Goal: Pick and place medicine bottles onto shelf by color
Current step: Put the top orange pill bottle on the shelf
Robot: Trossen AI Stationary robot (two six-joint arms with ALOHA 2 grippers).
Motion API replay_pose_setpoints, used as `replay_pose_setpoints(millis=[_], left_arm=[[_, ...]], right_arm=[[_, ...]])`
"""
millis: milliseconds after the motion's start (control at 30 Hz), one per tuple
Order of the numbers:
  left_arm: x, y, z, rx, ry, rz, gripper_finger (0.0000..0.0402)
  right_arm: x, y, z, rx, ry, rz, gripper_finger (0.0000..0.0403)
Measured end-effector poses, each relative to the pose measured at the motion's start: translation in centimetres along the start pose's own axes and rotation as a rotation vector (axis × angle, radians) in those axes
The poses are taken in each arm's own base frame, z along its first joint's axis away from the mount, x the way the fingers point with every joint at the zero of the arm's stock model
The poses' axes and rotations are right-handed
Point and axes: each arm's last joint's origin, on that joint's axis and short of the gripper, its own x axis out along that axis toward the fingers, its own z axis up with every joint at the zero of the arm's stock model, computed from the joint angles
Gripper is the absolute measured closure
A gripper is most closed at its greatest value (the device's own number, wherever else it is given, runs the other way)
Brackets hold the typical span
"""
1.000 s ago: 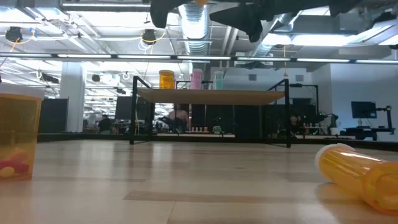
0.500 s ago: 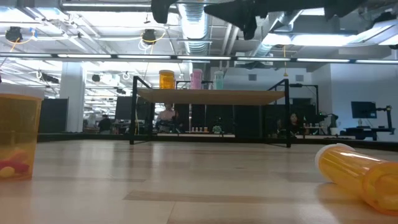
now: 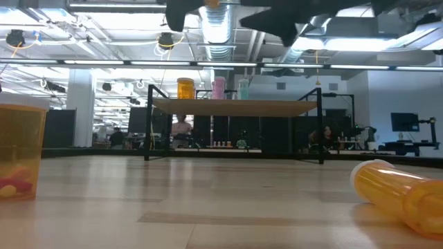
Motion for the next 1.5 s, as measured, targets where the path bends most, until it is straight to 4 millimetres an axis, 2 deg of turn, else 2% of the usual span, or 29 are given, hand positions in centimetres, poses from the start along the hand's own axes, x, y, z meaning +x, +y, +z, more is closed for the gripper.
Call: replay_pose_setpoints(millis=[167,367,500,633,1000,1500], left_arm=[[-0.1,0.1,-0.5,0.0,0.057,0.009,0.0299],[-0.1,0.1,-1.1,0.003,0.114,0.01,0.0299],[-0.1,0.1,-1.1,0.006,0.119,-0.008,0.0299],[-0.1,0.1,-1.2,0.018,0.123,-0.021,0.0299],[-0.2,0.0,-1.5,0.026,0.156,-0.045,0.0299],[-0.2,0.0,-1.6,0.028,0.166,-0.046,0.0299]], right_arm=[[-2.0,-0.1,1.1,-0.003,0.037,0.002,0.0159],[-2.8,0.1,2.1,-0.115,0.017,0.06,0.0159],[-1.9,0.4,2.5,-0.218,0.06,0.062,0.0159],[-0.1,1.0,3.1,-0.282,0.105,0.081,0.0159],[3.0,2.4,4.2,-0.355,0.18,0.099,0.0159],[3.0,2.2,4.5,-0.294,0.191,0.137,0.0159]])
